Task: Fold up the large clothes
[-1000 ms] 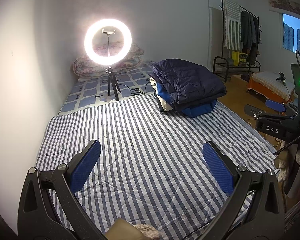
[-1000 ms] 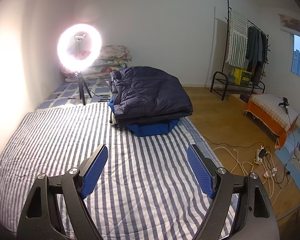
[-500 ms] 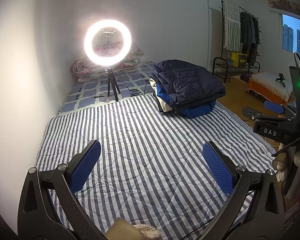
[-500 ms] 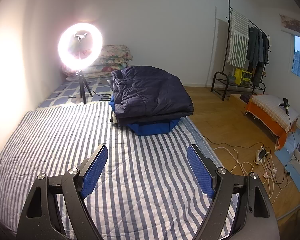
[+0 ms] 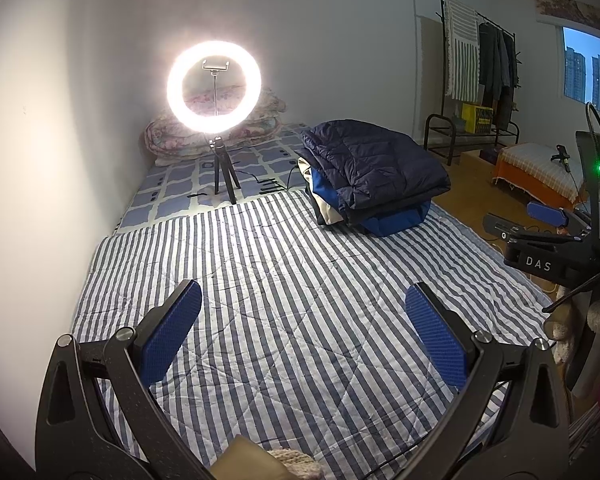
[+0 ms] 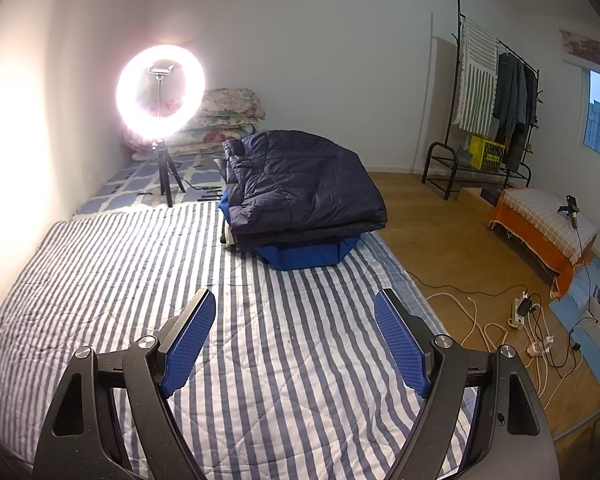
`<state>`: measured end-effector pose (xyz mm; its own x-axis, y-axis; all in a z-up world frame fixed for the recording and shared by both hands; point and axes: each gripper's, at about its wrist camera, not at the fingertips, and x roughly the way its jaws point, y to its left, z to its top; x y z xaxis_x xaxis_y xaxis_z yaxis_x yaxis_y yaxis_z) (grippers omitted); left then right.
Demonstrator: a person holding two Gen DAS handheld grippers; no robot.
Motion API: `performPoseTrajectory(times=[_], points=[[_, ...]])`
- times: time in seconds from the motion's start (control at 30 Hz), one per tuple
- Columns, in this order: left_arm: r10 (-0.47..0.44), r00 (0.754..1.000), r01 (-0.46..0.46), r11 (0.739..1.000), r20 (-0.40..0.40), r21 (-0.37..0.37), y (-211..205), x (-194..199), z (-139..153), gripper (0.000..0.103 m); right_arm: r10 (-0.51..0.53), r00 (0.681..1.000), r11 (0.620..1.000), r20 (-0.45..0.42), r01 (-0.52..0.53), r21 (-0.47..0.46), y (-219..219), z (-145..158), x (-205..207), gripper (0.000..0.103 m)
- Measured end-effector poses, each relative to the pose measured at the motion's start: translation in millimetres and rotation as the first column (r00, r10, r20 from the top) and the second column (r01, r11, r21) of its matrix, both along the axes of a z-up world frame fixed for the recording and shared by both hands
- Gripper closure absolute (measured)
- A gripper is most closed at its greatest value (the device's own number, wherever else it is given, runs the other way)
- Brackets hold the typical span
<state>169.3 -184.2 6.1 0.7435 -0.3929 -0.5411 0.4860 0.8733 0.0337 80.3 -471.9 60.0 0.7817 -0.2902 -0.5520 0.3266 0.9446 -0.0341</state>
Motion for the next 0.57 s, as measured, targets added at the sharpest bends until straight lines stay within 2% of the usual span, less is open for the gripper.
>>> performPoseTrajectory(times=[0.57], points=[[0.012, 1.0, -0.012, 1.0, 0.026, -0.003, 4.2, 1.5, 2.4, 0.0, 0.006, 1.0, 1.0, -0.008, -0.006, -0.001, -2.2, -2.0, -0.2, 0.021]])
